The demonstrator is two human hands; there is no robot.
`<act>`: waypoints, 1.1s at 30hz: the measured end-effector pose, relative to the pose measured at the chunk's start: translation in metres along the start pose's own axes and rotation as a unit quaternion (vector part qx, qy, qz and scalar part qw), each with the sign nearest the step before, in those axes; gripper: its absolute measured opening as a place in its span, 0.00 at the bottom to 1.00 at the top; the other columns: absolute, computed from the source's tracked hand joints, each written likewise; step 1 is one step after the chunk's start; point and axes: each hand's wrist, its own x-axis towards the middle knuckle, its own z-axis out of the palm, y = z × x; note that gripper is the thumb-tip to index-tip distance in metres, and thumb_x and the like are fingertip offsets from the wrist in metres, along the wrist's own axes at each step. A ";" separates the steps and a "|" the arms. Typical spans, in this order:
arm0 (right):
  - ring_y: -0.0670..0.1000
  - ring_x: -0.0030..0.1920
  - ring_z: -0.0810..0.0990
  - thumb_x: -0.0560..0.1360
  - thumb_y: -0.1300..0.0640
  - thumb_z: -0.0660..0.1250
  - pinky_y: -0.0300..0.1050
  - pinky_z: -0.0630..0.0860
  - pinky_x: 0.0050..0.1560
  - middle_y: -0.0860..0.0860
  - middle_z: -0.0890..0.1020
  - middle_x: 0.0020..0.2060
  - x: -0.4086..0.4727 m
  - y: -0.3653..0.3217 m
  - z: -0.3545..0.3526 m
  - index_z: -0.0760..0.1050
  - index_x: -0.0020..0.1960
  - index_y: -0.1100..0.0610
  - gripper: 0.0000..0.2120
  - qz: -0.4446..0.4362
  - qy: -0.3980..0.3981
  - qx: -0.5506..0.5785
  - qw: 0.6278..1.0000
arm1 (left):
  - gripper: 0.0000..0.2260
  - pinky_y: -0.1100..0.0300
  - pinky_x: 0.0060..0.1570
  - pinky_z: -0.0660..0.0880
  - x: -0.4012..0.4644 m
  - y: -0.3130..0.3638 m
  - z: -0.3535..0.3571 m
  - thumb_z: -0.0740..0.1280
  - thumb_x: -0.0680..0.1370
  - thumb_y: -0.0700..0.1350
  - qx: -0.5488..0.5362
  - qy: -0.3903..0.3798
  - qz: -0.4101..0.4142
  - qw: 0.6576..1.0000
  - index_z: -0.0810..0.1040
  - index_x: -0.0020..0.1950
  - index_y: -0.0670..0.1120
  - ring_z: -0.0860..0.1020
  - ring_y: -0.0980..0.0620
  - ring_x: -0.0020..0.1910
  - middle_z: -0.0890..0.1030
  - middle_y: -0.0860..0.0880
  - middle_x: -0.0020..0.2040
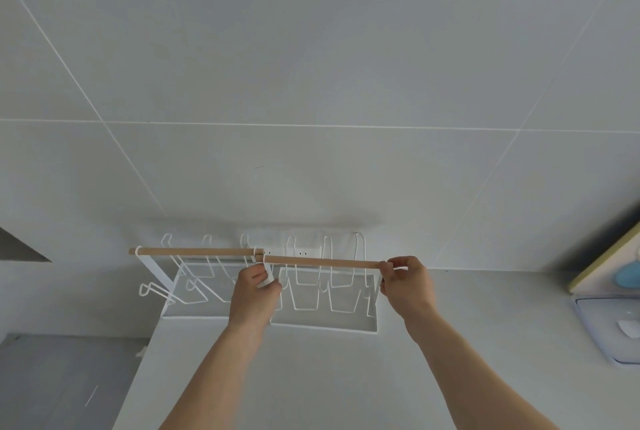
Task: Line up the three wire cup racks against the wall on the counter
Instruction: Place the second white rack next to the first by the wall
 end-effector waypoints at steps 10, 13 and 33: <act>0.60 0.48 0.86 0.79 0.50 0.68 0.47 0.76 0.42 0.55 0.87 0.45 -0.004 -0.002 0.000 0.77 0.51 0.50 0.04 0.001 -0.002 0.005 1.000 | 0.20 0.43 0.68 0.75 -0.004 0.000 -0.003 0.71 0.76 0.38 -0.016 0.000 0.001 1.000 0.73 0.66 0.48 0.79 0.42 0.65 0.78 0.47 0.67; 0.60 0.49 0.86 0.79 0.50 0.68 0.50 0.80 0.46 0.54 0.87 0.46 -0.002 -0.002 0.000 0.77 0.51 0.50 0.05 0.006 -0.008 0.005 1.000 | 0.19 0.43 0.69 0.75 -0.003 0.000 -0.005 0.71 0.76 0.38 -0.013 -0.006 -0.001 1.000 0.73 0.65 0.49 0.79 0.42 0.65 0.77 0.46 0.67; 0.57 0.44 0.85 0.78 0.47 0.70 0.56 0.85 0.53 0.58 0.86 0.49 -0.071 0.035 -0.127 0.82 0.53 0.55 0.12 0.056 -0.060 -0.094 0.992 | 0.12 0.48 0.58 0.79 -0.118 -0.018 0.032 0.68 0.80 0.47 0.086 -0.123 0.005 0.989 0.78 0.62 0.45 0.85 0.45 0.51 0.84 0.43 0.58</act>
